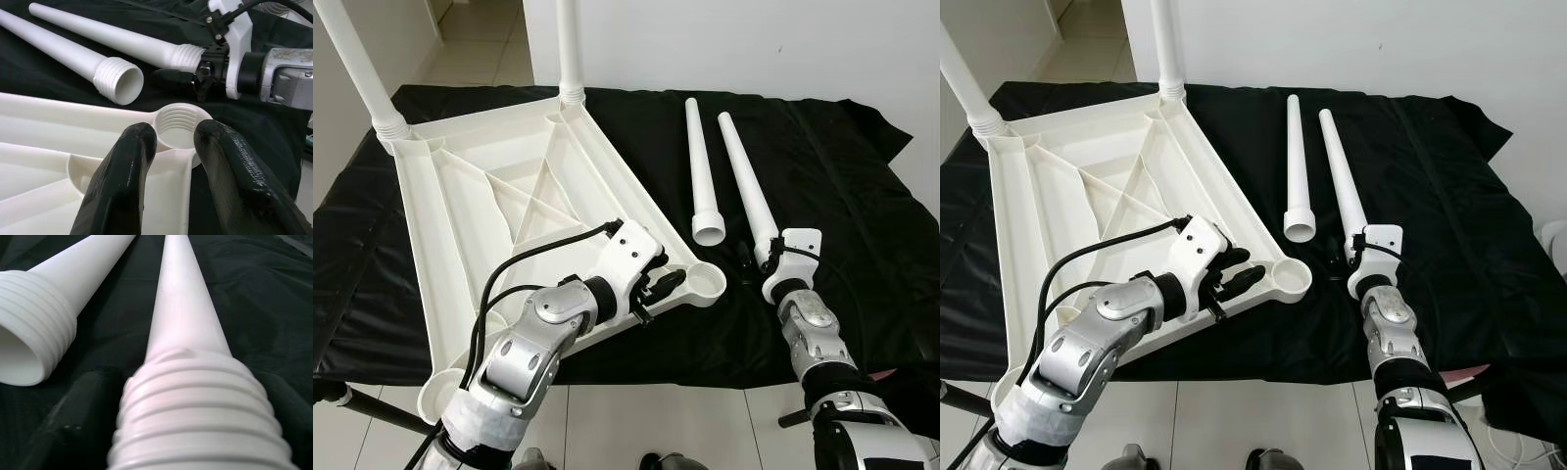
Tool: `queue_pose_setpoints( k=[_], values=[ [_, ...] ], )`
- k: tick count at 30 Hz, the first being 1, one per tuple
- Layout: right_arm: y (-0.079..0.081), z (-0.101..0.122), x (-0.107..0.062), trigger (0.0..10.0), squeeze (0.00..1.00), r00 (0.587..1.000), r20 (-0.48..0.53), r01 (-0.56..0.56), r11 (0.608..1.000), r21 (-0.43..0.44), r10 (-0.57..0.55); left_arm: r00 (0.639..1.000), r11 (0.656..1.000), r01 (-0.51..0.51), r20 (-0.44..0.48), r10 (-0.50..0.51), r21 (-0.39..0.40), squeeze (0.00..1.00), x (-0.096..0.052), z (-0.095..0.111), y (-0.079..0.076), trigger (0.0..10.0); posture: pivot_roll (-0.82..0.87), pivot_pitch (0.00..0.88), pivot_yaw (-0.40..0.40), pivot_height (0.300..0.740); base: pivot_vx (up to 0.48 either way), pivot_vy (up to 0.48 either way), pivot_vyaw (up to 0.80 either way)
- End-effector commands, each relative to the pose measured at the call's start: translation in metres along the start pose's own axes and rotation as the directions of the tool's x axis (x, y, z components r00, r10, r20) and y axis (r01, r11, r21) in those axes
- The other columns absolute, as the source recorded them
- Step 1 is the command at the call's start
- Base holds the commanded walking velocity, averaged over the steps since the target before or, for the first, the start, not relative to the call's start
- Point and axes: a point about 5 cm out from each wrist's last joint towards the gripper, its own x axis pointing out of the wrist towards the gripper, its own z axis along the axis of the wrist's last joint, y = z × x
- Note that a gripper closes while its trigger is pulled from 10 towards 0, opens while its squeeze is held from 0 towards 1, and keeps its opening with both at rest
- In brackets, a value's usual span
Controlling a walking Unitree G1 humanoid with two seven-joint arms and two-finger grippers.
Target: Building children table
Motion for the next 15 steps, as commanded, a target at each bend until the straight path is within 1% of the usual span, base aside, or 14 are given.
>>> queue_pose_setpoints(
  k=[1,5,7,12,13,14,15],
  values=[
    [-0.004,-0.002,0.000,0.0,0.00,1.000,-0.012,-0.025,1.000,-0.006,0.025,0.996,0.996,0.092,-0.003,-0.092,0.014,0.00,0.000,0.001,-0.012,10.0,0.09,0.108,-0.036,0.740,0.000,0.000,0.00],
    [-0.004,-0.001,0.001,0.0,0.00,0.999,-0.008,-0.035,0.999,-0.011,0.035,0.995,0.995,0.101,0.000,-0.101,0.024,0.00,0.000,0.003,-0.014,10.0,0.09,0.104,-0.035,0.740,0.000,0.000,0.00],
    [-0.004,-0.002,0.002,0.0,0.00,0.999,-0.013,-0.043,0.999,0.027,0.044,0.995,0.994,0.100,0.008,-0.100,0.034,0.00,0.001,0.007,-0.013,10.0,0.09,0.098,-0.033,0.740,0.000,0.000,0.00],
    [-0.004,-0.002,0.002,0.0,0.00,0.999,-0.011,-0.047,0.998,0.032,0.048,0.995,0.995,0.096,0.010,-0.097,0.038,0.00,0.002,0.009,-0.012,10.0,0.09,0.096,-0.031,0.740,0.000,0.000,0.00],
    [-0.004,0.001,0.002,3.3,0.00,1.000,0.021,-0.021,0.999,0.026,0.021,0.996,0.996,0.077,0.033,-0.079,0.041,0.00,0.002,0.016,-0.007,10.0,0.09,0.085,-0.032,0.740,0.000,0.000,0.00],
    [-0.003,0.005,0.002,10.0,0.00,0.998,0.066,0.000,1.000,0.031,-0.002,0.996,0.997,0.061,0.056,-0.063,0.040,0.00,0.003,0.022,-0.002,10.0,0.09,0.082,-0.036,0.740,0.000,0.000,0.00],
    [-0.003,0.005,0.002,10.0,0.00,0.998,0.066,0.000,1.000,0.031,-0.002,0.996,0.997,0.061,0.056,-0.063,0.040,0.00,0.003,0.022,-0.002,10.0,0.09,0.082,-0.036,0.740,0.000,0.000,0.00]
  ],
)
